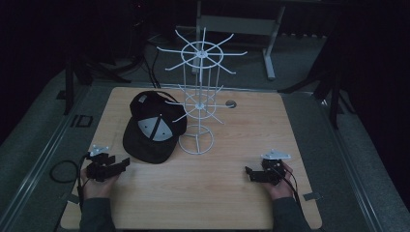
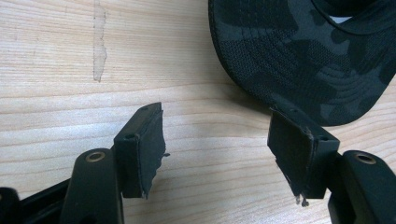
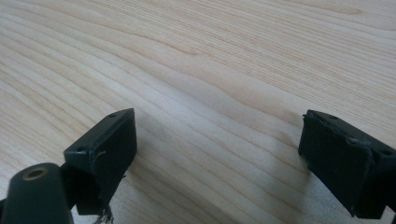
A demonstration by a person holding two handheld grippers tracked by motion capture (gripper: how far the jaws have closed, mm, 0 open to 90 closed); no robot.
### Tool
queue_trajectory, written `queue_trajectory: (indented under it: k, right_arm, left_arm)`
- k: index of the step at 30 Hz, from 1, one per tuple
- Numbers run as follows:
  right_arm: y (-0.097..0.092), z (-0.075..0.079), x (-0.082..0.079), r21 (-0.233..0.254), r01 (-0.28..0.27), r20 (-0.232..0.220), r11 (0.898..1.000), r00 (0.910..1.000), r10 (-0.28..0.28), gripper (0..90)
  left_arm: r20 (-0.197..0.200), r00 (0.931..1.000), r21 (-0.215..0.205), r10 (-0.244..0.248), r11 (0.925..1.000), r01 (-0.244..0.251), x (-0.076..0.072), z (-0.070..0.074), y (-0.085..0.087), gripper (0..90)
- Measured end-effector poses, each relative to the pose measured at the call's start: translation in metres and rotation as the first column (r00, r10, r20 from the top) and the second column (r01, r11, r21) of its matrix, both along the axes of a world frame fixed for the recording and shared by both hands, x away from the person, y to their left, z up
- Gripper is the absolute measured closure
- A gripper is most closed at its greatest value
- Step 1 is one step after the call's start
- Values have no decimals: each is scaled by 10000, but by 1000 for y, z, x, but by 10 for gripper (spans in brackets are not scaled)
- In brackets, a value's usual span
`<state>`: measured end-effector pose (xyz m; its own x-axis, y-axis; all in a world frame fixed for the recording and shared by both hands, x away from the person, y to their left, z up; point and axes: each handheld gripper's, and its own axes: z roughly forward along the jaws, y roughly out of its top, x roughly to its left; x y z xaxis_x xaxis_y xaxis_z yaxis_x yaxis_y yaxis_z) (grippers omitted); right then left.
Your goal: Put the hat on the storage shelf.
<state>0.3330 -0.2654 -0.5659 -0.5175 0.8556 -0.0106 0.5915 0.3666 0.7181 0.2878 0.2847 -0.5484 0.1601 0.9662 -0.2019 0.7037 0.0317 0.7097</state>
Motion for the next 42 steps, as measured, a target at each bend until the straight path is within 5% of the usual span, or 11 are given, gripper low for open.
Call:
queue_trajectory:
  k: [8,31,42]
  right_arm:
    - [0,0,0,0,-3,0,10000,10000,3,113]
    - [0,0,0,-1,6,-24,10000,10000,-6,113]
    - [0,0,0,7,15,-33,10000,10000,-15,113]
  left_arm:
    - [66,10000,-187,-14,9998,15,0,3,2,367]
    - [323,9992,336,-226,9992,215,18,21,-1,361]
    - [230,9993,-139,-298,9995,301,39,30,6,334]
